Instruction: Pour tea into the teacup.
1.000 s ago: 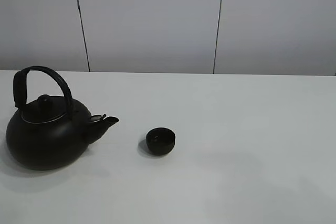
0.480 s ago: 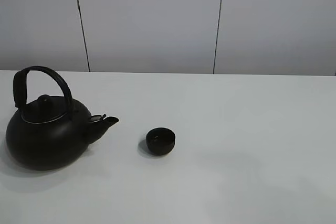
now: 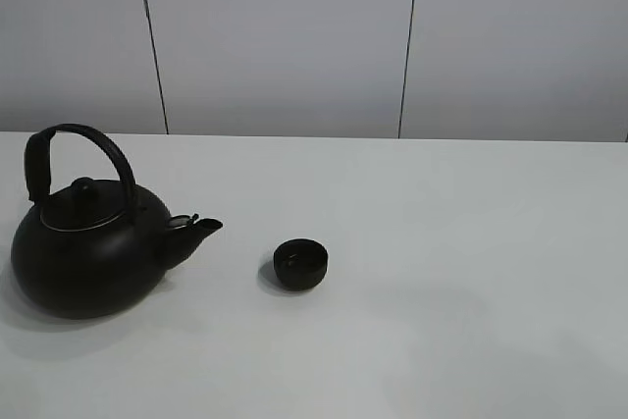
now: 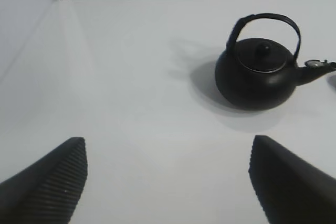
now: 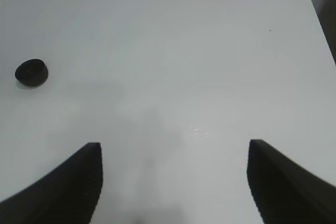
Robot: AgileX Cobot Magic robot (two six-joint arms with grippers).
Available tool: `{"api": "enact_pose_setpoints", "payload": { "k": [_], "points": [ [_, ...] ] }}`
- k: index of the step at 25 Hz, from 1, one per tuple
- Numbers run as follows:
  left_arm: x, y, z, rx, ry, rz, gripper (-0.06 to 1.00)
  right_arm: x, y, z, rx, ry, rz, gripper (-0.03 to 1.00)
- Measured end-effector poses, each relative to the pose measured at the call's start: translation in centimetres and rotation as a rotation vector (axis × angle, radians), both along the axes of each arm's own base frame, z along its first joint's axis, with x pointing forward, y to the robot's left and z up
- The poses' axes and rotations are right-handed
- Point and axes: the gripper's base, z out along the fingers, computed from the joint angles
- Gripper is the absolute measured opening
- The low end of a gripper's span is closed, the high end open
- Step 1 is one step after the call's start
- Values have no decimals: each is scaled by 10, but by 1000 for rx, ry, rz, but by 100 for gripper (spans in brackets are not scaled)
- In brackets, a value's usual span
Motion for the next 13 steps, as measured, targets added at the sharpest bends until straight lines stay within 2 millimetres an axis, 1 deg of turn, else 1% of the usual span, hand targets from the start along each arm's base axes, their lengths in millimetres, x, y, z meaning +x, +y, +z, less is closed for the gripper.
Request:
{"api": "enact_pose_setpoints", "payload": {
  "k": [4,7,13],
  "points": [
    [2,-6,-19,-99,56,-19,61,0,0,0,0,-1,0,52],
    [7,-7,-30,-113,97,-18,61,0,0,0,0,0,0,52],
    [7,-8,-31,-116,100,-19,61,0,0,0,0,0,0,52]
  ]
}}
